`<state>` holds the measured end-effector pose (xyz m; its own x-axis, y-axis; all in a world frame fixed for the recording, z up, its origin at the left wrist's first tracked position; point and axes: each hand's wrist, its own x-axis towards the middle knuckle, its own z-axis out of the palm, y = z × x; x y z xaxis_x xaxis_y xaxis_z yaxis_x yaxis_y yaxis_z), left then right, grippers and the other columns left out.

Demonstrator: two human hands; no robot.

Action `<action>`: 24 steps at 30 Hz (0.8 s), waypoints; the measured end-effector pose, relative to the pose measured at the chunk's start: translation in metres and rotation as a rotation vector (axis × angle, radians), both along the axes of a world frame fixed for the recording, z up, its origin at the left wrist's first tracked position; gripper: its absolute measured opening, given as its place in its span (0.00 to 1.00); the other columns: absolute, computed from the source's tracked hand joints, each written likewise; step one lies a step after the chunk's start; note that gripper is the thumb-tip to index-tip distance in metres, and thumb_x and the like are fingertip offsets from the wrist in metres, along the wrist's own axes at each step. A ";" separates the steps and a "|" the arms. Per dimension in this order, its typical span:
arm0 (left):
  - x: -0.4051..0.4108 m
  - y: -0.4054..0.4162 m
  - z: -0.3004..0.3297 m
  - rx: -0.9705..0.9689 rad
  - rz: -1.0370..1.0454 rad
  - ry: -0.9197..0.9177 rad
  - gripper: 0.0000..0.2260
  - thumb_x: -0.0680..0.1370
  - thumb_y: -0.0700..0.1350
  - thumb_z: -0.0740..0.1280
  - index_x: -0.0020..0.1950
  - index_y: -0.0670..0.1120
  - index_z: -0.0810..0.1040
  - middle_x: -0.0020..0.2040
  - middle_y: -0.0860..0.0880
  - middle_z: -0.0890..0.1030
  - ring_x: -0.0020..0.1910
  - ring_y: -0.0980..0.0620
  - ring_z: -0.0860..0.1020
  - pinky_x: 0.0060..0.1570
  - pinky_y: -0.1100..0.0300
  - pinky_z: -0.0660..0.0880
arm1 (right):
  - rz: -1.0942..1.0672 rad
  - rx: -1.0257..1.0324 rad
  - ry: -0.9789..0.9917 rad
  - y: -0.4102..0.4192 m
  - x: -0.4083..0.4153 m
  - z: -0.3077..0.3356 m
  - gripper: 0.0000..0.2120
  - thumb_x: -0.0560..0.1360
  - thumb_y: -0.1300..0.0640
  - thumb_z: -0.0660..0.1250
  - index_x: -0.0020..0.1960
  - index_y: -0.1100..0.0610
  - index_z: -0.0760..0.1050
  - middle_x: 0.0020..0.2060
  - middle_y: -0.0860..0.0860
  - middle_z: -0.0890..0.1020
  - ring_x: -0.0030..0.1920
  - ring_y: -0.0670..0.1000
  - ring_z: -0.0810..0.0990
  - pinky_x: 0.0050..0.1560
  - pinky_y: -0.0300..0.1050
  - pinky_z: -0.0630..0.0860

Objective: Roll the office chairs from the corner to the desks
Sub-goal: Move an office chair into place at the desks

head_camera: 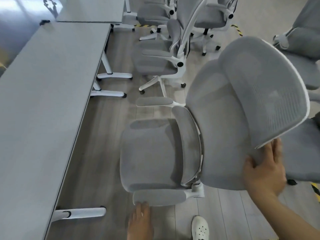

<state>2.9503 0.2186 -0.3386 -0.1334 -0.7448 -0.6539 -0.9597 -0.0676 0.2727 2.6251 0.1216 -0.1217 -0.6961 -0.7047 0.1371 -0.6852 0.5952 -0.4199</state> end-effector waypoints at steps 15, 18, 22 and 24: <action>0.008 -0.066 -0.001 0.394 -0.165 -0.130 0.44 0.74 0.42 0.61 0.77 0.51 0.31 0.77 0.50 0.30 0.77 0.47 0.35 0.76 0.48 0.47 | 0.008 -0.054 -0.031 -0.026 -0.002 0.008 0.41 0.73 0.61 0.67 0.78 0.42 0.51 0.78 0.42 0.56 0.60 0.67 0.73 0.56 0.65 0.72; 0.007 -0.078 -0.005 0.409 -0.183 -0.185 0.45 0.73 0.40 0.61 0.77 0.54 0.30 0.77 0.52 0.29 0.77 0.49 0.35 0.75 0.43 0.47 | 0.018 -0.043 -0.029 -0.032 -0.003 0.008 0.41 0.74 0.61 0.67 0.78 0.42 0.50 0.79 0.41 0.54 0.62 0.67 0.73 0.56 0.64 0.72; 0.007 -0.093 -0.007 0.433 -0.202 -0.243 0.46 0.76 0.41 0.63 0.75 0.55 0.28 0.75 0.53 0.27 0.77 0.49 0.34 0.75 0.40 0.47 | 0.011 -0.018 -0.016 -0.037 -0.005 0.007 0.40 0.74 0.61 0.67 0.78 0.43 0.51 0.79 0.41 0.52 0.62 0.67 0.72 0.56 0.65 0.71; 0.007 -0.096 -0.009 0.434 -0.202 -0.254 0.46 0.76 0.42 0.64 0.74 0.54 0.27 0.75 0.52 0.26 0.77 0.49 0.33 0.75 0.40 0.46 | 0.012 -0.011 -0.015 -0.038 -0.006 0.005 0.38 0.74 0.61 0.67 0.78 0.43 0.54 0.79 0.42 0.52 0.63 0.66 0.72 0.57 0.64 0.71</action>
<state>2.9572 0.1227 -0.3477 -0.0437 -0.3751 -0.9259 -0.9974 0.0701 0.0187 2.6193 0.0834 -0.1167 -0.6895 -0.7117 0.1345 -0.6861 0.5821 -0.4364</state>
